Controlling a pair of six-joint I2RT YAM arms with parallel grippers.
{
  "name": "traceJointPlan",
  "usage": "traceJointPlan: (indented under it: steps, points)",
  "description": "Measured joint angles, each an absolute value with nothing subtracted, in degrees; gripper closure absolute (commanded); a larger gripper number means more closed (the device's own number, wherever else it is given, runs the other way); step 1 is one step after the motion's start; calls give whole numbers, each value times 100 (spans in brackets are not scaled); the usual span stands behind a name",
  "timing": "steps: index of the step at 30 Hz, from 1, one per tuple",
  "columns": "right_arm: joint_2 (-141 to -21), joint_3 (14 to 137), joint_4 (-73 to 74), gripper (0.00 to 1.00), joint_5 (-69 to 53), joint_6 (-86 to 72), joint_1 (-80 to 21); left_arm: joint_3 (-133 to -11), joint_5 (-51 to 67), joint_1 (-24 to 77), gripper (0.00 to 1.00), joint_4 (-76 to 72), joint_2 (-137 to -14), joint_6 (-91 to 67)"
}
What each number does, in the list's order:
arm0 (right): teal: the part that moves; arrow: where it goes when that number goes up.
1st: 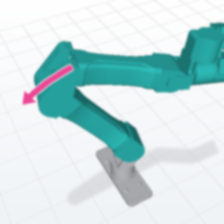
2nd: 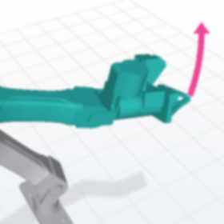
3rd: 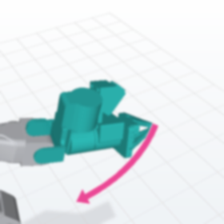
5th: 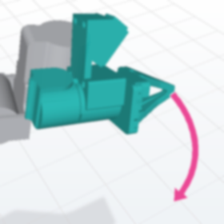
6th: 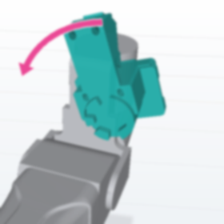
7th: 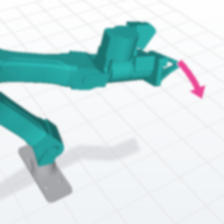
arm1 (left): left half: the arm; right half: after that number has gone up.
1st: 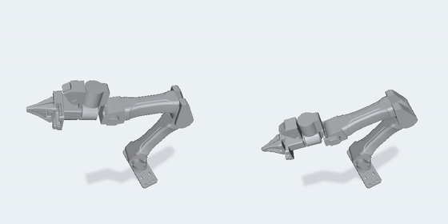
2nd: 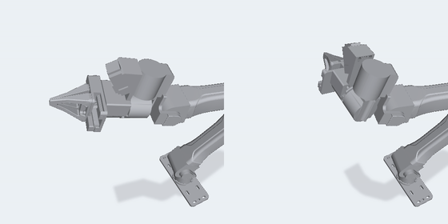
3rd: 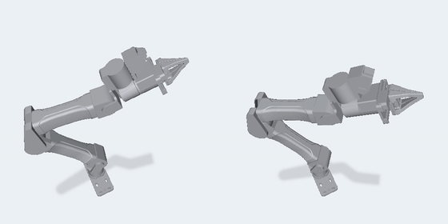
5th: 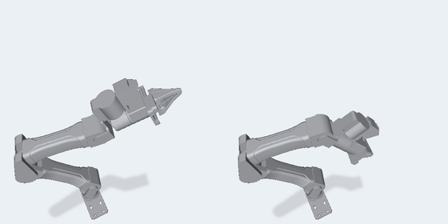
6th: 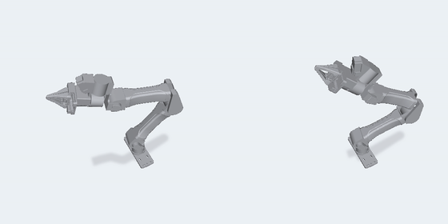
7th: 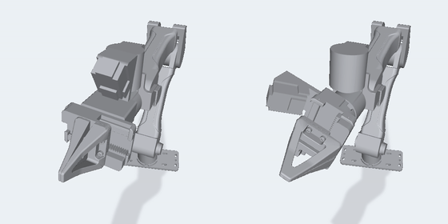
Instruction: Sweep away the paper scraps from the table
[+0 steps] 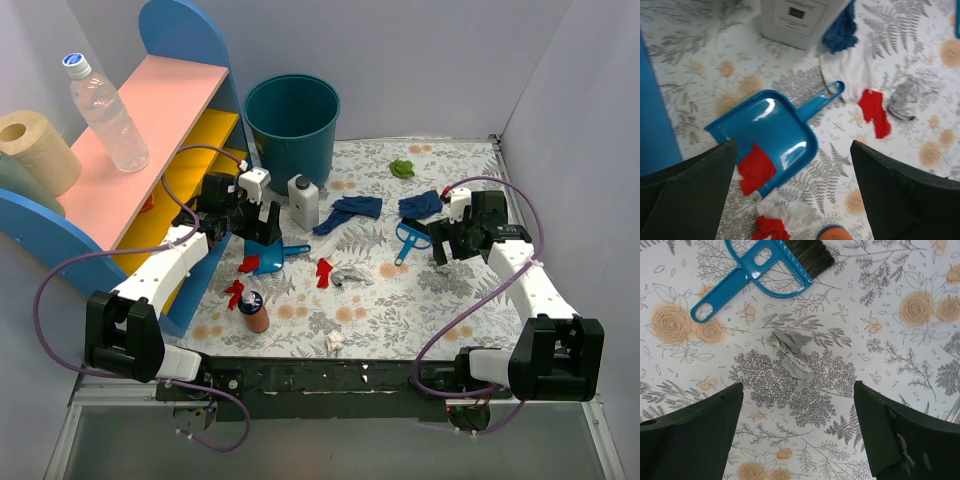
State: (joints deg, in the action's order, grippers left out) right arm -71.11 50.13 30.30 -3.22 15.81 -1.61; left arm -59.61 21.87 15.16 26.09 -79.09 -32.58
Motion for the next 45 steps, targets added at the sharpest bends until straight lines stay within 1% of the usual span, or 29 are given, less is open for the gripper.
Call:
traceJointPlan:
  steps: [4,5,8,10,12,13,15,17,19,21,22,24,25,27,28,31,36,45]
  points:
    - [-7116,5094,3070,3,-738,2086,-161,-5957,1483,1551,2,2434,-7909,-3124]
    - [-7124,5127,3103,8,-864,2248,-161,-5955,1396,1555,2,2405,-7909,-3089]
    - [-7203,5205,3181,18,-1184,2600,-163,-5931,1356,1555,2,2359,-7909,-3052]
    - [-7349,5275,3221,22,-1341,2779,-161,-5876,1402,1555,4,2307,-7909,-3059]
    - [-7544,5365,3280,23,-1474,2947,-161,-5813,1457,1555,5,2283,-7909,-3065]
    - [-7642,5415,3308,23,-1540,3061,-163,-5791,1520,1555,7,2290,-7909,-3037]
    - [-7854,5596,3479,24,-1721,3352,-163,-5780,1780,1551,7,2390,-7909,-2912]
    - [-8068,5870,3736,28,-2029,3865,-163,-5782,2104,1553,7,2484,-7909,-2794]
    - [-8309,6217,4034,37,-2340,4532,-183,-5782,2491,1555,7,2617,-7911,-2727]
    - [-8508,6449,4226,40,-2519,5057,-222,-5782,2805,1555,6,2689,-7911,-2727]
    - [-8600,6525,4296,45,-2571,5253,-242,-5782,2884,1557,5,2694,-7911,-2731]
    - [-8847,6700,4486,48,-2650,5728,-283,-5782,3105,1562,5,2707,-7911,-2744]
    - [-8989,6785,4611,52,-2689,5964,-314,-5782,3197,1559,4,2729,-7911,-2742]
    - [-9273,6864,4799,54,-2711,6514,-384,-5782,3343,1559,4,2790,-7911,-2746]
    - [-9400,6875,4873,57,-2689,6735,-421,-5782,3420,1559,4,2827,-7911,-2751]
    - [-9793,6965,5120,62,-2626,7150,-508,-5782,3564,1559,4,2873,-7911,-2775]
    - [-10368,7319,5295,63,-2386,7804,-633,-5776,3806,1559,4,2978,-7911,-2770]
    - [-10669,7557,5389,68,-2058,8147,-679,-5725,3962,1559,5,3017,-7905,-2790]
